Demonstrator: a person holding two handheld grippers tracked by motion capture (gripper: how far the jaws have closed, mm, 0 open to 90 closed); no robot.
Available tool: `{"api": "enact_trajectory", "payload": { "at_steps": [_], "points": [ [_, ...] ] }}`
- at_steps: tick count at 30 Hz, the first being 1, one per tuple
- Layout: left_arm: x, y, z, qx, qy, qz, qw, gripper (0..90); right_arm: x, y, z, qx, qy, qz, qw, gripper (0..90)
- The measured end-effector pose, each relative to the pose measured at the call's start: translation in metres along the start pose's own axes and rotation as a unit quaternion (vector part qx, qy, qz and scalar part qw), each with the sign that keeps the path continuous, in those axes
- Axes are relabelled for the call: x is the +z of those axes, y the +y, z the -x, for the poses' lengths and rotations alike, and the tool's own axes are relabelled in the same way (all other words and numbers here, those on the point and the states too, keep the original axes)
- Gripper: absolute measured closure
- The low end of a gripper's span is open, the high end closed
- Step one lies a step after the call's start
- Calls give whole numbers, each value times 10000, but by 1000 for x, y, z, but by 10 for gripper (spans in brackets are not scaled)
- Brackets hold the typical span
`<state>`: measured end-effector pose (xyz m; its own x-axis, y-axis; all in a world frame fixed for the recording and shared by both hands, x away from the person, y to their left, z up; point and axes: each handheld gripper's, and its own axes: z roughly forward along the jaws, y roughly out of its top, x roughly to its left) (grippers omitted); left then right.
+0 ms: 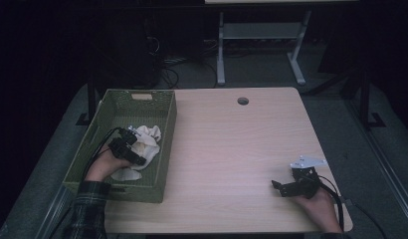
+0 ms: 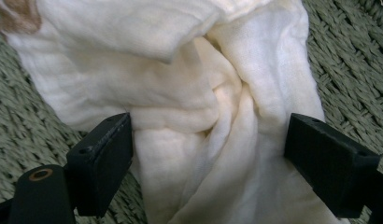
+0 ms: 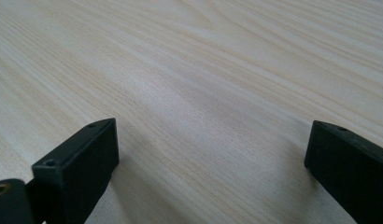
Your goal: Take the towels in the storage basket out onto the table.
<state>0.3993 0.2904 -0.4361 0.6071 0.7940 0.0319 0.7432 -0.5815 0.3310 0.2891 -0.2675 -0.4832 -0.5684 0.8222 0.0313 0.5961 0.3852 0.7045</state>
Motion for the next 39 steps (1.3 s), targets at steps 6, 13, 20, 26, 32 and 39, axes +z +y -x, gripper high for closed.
{"api": "enact_trajectory", "payload": {
  "at_steps": [6, 13, 20, 26, 32, 39],
  "points": [
    [0, -1, -2, -18, 46, -155, 9999, 221, 0, 0, 0, 2, 0, 0, 10000, 26],
    [-2, -1, -2, -289, 67, -111, 9995, 354, 0, 0, 0, 2, 0, 0, 10000, 26],
    [-8, -1, -6, -453, 33, -141, 9989, 673, 0, 0, 0, 2, 0, 1, 10000, 26],
    [-16, -1, -8, -616, -113, -5, 9980, 721, 0, 0, 0, 1, 0, -1, 10000, 26],
    [-36, -4, -15, -856, -289, 702, 9934, 724, 0, 0, 0, -2, 1, -1, 10000, 26],
    [-53, -7, -19, -955, -402, 1360, 9853, 723, 0, 0, 0, -2, 0, 0, 10000, 26]
  ]
}}
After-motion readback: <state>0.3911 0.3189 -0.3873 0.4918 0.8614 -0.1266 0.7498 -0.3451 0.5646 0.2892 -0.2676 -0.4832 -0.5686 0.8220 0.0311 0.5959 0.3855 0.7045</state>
